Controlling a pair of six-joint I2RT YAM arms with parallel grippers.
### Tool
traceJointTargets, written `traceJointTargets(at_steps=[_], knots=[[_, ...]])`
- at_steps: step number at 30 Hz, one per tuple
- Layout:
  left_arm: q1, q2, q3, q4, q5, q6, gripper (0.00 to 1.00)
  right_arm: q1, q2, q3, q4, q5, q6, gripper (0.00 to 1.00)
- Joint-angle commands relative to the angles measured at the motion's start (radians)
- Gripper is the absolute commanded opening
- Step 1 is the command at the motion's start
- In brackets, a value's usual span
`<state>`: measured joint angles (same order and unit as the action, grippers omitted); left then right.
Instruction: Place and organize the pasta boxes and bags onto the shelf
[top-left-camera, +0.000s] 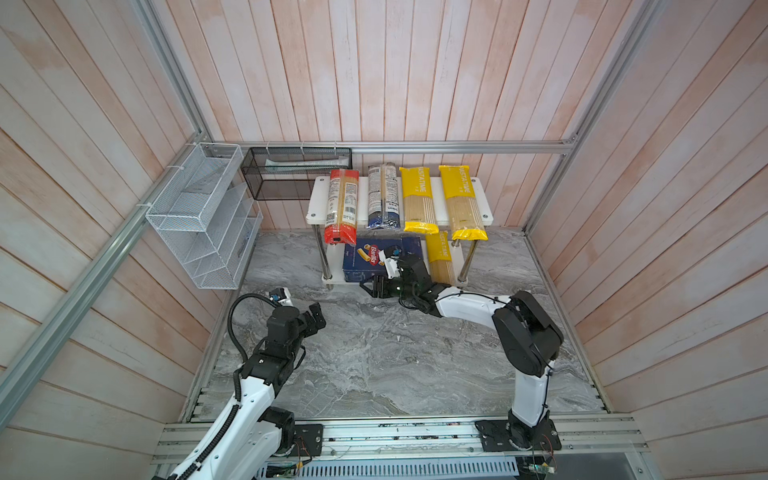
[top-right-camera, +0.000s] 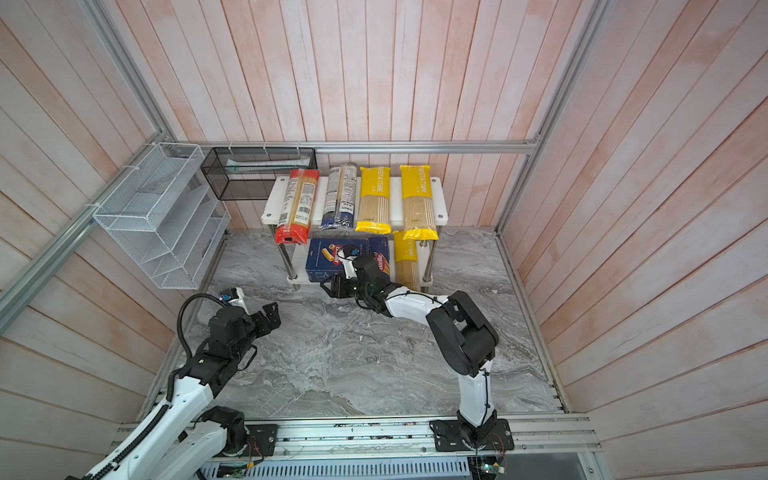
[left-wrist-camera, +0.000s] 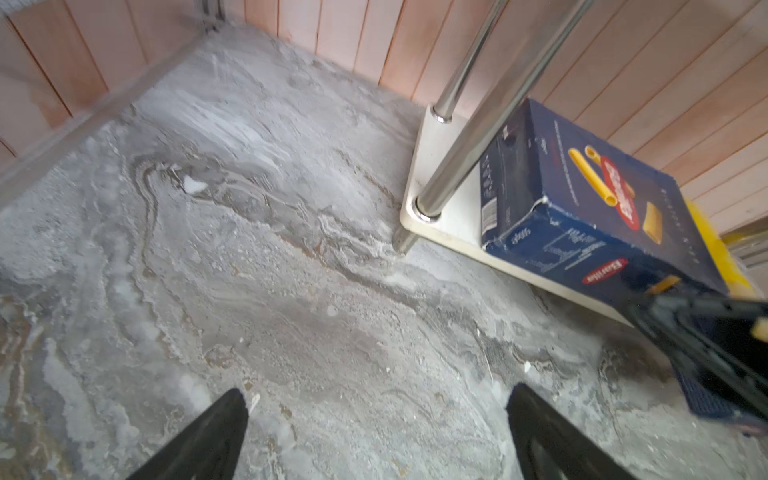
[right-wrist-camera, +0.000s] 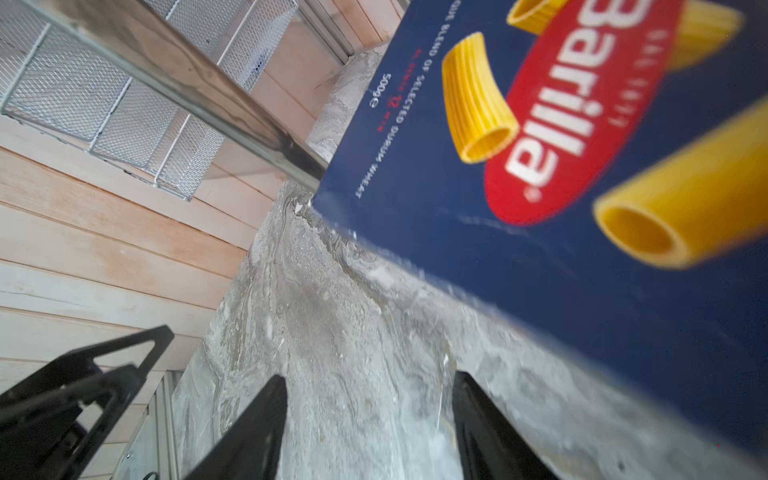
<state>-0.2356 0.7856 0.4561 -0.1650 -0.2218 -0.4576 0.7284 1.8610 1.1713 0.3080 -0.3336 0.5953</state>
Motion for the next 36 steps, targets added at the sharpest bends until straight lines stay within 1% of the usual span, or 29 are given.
traceJointTargets(at_steps=[1,3,5,7,8,10,11,12,14,16,17,18,20,22,24,25,26,27,28,29,30,31,32,33,34,36], knots=[[0.007,-0.035,-0.039,0.141,-0.091,0.110,1.00,-0.007,-0.200,-0.108,-0.047,0.127,-0.067,0.65],[0.005,-0.070,-0.077,0.224,-0.131,0.166,1.00,-0.020,-0.332,-0.197,-0.117,0.236,-0.119,0.68],[0.006,-0.112,-0.130,0.327,-0.137,0.222,1.00,-0.054,-0.463,-0.282,-0.176,0.345,-0.156,0.70],[0.008,-0.139,-0.199,0.453,-0.147,0.281,1.00,-0.121,-0.595,-0.379,-0.201,0.435,-0.191,0.72],[0.011,-0.140,-0.232,0.510,-0.156,0.306,1.00,-0.172,-0.668,-0.440,-0.195,0.482,-0.212,0.73],[0.015,-0.115,-0.295,0.618,-0.194,0.329,1.00,-0.260,-0.800,-0.562,-0.147,0.603,-0.260,0.75],[0.023,-0.090,-0.324,0.678,-0.206,0.327,1.00,-0.306,-0.867,-0.627,-0.108,0.667,-0.290,0.78],[0.034,-0.062,-0.343,0.722,-0.194,0.332,1.00,-0.358,-0.927,-0.678,-0.078,0.701,-0.310,0.80],[0.054,0.001,-0.369,0.810,-0.153,0.349,1.00,-0.445,-1.012,-0.769,0.010,0.733,-0.349,0.80],[0.074,0.054,-0.400,0.927,-0.090,0.373,1.00,-0.512,-1.049,-0.866,0.140,0.777,-0.388,0.83],[0.088,0.096,-0.429,1.036,-0.033,0.437,1.00,-0.549,-1.043,-0.921,0.229,0.787,-0.404,0.92],[0.099,0.140,-0.453,1.143,-0.001,0.471,1.00,-0.591,-1.017,-0.964,0.311,0.780,-0.398,0.98],[0.143,0.253,-0.449,1.260,0.021,0.489,1.00,-0.678,-0.923,-1.029,0.471,0.709,-0.380,0.98],[0.198,0.368,-0.400,1.276,0.070,0.459,1.00,-0.731,-0.797,-1.050,0.603,0.639,-0.387,0.98],[0.209,0.459,-0.372,1.355,0.118,0.467,1.00,-0.737,-0.666,-1.057,0.770,0.568,-0.461,0.98],[0.216,0.500,-0.356,1.375,0.140,0.469,1.00,-0.738,-0.616,-1.054,0.841,0.557,-0.476,0.98],[0.230,0.554,-0.321,1.368,0.159,0.449,1.00,-0.738,-0.572,-1.043,0.892,0.528,-0.496,0.98],[0.236,0.623,-0.293,1.382,0.175,0.441,1.00,-0.736,-0.537,-1.019,0.888,0.498,-0.547,0.98],[0.239,0.694,-0.272,1.407,0.183,0.440,1.00,-0.744,-0.491,-1.002,0.901,0.492,-0.544,0.98],[0.240,0.780,-0.256,1.485,0.185,0.448,1.00,-0.752,-0.430,-0.995,0.935,0.491,-0.532,0.98],[0.240,0.798,-0.236,1.474,0.182,0.450,1.00,-0.753,-0.351,-1.006,1.033,0.493,-0.524,0.98],[0.244,0.737,-0.204,1.309,0.209,0.444,1.00,-0.752,-0.284,-1.014,1.161,0.493,-0.535,0.98],[0.247,0.736,-0.176,1.258,0.206,0.442,1.00,-0.744,-0.290,-1.004,1.133,0.493,-0.544,0.98],[0.247,0.773,-0.167,1.297,0.198,0.442,1.00,-0.744,-0.345,-0.959,0.956,0.479,-0.547,0.98],[0.248,0.775,-0.180,1.327,0.202,0.438,1.00,-0.746,-0.361,-0.917,0.844,0.477,-0.542,0.98],[0.249,0.752,-0.158,1.246,0.196,0.437,1.00,-0.746,-0.318,-0.962,1.001,0.486,-0.536,0.98]])
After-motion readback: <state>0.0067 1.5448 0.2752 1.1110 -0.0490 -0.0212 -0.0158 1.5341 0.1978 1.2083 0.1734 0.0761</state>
